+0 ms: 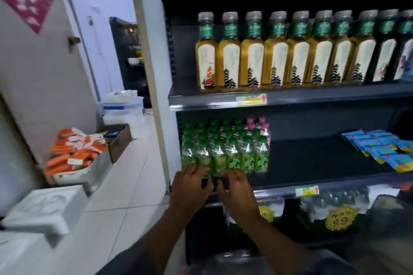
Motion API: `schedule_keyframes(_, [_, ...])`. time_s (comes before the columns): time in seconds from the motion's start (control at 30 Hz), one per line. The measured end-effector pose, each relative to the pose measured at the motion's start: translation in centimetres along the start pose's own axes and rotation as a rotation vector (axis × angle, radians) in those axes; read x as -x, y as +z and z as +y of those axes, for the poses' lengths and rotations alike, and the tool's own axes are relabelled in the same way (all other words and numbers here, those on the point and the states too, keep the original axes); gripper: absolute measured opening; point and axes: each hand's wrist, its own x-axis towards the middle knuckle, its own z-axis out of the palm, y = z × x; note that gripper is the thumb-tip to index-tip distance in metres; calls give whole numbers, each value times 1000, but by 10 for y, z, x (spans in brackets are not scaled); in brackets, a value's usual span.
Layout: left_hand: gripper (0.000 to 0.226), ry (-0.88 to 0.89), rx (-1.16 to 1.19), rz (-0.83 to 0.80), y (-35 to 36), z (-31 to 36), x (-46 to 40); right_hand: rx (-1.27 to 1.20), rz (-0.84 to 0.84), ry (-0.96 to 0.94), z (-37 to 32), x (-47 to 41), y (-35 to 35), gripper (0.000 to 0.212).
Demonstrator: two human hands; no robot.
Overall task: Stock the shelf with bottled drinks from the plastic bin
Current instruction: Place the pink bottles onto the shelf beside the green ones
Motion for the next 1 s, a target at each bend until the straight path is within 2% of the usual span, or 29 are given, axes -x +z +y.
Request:
schedule_keyframes(0.07, [35,-57,-3,-8,-9,-22,21,6,-32,-31,-15,10,23,31])
schedule_keyframes(0.13, [35,-117,14,-13,-15,-46,45,10,-69,-46,-27,22,45,44])
schedule_keyframes(0.2, [41,-184,67,-34,-17,-69,70,-23,-110,-42,-37,34,66,60])
schedule_keyframes(0.27, [50,-223,83,-61,-15,-93,94,-47,-178,-51,-44,47,91,65])
schedule_keyframes(0.4, [62,-375,67,-89,-3,-130,138,-81,-349,-32,-46,71,144,67])
schedule_keyframes(0.57, [64,-498,47,-172,27,-165,183,-61,-502,5,-33,101,205,64])
schedule_keyframes(0.9, [62,-586,2,-343,102,-217,239,109,-681,72,22,155,295,61])
schedule_keyframes(1.0, [63,-596,-5,-425,129,-230,253,201,-744,43,41,171,317,59])
